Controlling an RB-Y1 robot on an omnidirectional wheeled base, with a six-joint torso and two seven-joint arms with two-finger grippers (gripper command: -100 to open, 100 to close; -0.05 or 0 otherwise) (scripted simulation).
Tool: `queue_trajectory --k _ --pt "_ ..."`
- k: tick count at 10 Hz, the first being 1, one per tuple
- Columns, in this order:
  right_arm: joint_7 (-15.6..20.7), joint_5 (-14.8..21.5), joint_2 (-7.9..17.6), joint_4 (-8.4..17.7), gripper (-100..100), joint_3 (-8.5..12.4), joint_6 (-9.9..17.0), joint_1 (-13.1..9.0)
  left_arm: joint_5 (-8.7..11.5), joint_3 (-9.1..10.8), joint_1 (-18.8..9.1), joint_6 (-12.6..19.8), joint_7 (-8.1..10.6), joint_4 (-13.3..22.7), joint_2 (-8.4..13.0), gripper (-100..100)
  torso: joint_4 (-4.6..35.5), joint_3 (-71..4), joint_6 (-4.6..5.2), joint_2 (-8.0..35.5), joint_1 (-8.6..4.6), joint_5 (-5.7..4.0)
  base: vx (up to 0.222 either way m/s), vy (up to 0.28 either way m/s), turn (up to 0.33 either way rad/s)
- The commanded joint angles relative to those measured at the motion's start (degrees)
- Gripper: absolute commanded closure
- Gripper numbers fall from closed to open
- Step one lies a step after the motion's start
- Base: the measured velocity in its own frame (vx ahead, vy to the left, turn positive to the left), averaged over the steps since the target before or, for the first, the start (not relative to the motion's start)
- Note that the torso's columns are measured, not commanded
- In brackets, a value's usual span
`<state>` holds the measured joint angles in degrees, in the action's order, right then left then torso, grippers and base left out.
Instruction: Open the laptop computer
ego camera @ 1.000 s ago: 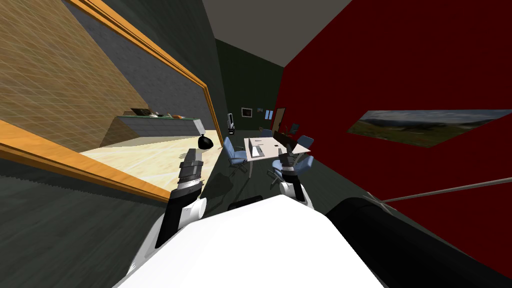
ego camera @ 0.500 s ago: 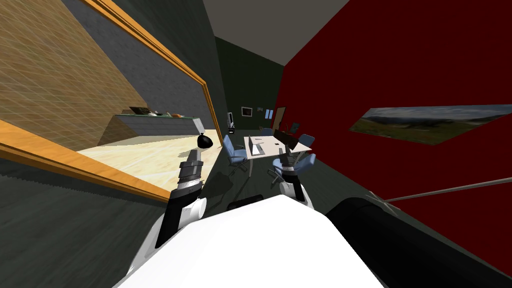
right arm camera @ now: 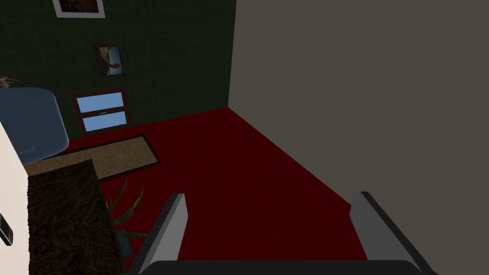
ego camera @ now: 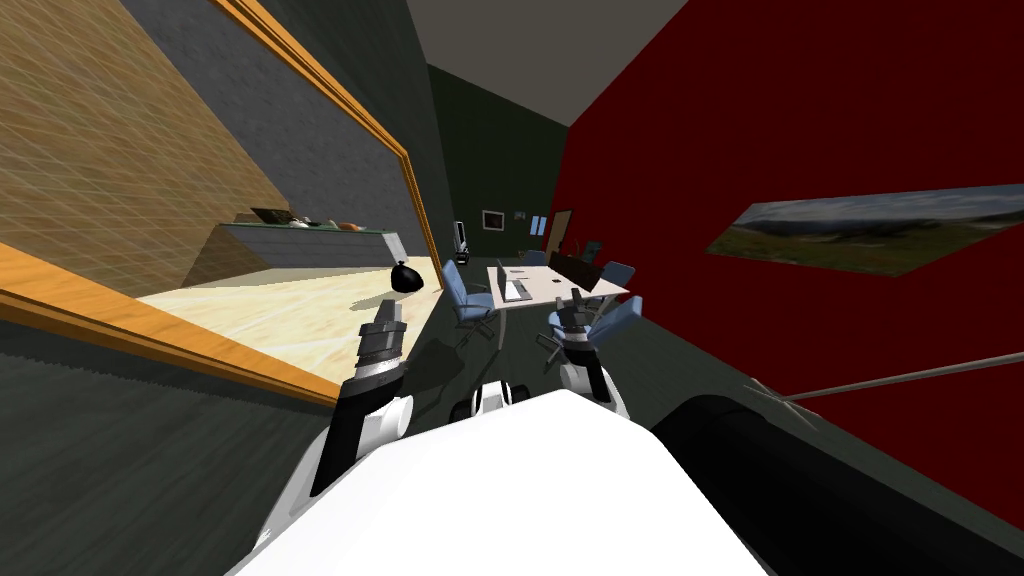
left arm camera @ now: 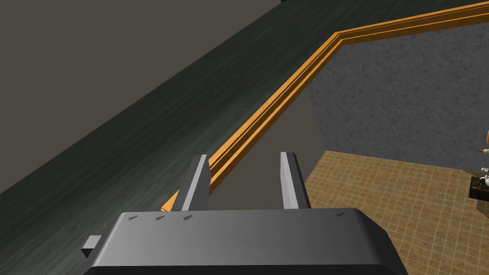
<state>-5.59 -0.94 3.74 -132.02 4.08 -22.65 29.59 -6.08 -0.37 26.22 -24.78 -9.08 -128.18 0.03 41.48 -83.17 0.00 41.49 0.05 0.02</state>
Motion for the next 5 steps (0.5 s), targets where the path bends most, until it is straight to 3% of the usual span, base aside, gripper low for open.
queue_trajectory --k 1,5 --pt "1.87 2.05 3.54 0.62 -100 0.47 0.45 -0.03 0.0 0.0 0.0 0.0 0.0 0.01 0.0 0 0.54 -1.15 -0.01 0.48 0.07 0.02 0.061 0.077 -0.04" --pt "5.99 6.76 8.1 2.13 -100 1.46 1.68 -0.31 0.0 -0.01 0.01 0.0 0.0 0.0 -0.01 0 0.81 -1.4 0.0 0.8 -0.06 -0.02 0.093 0.089 -0.047"
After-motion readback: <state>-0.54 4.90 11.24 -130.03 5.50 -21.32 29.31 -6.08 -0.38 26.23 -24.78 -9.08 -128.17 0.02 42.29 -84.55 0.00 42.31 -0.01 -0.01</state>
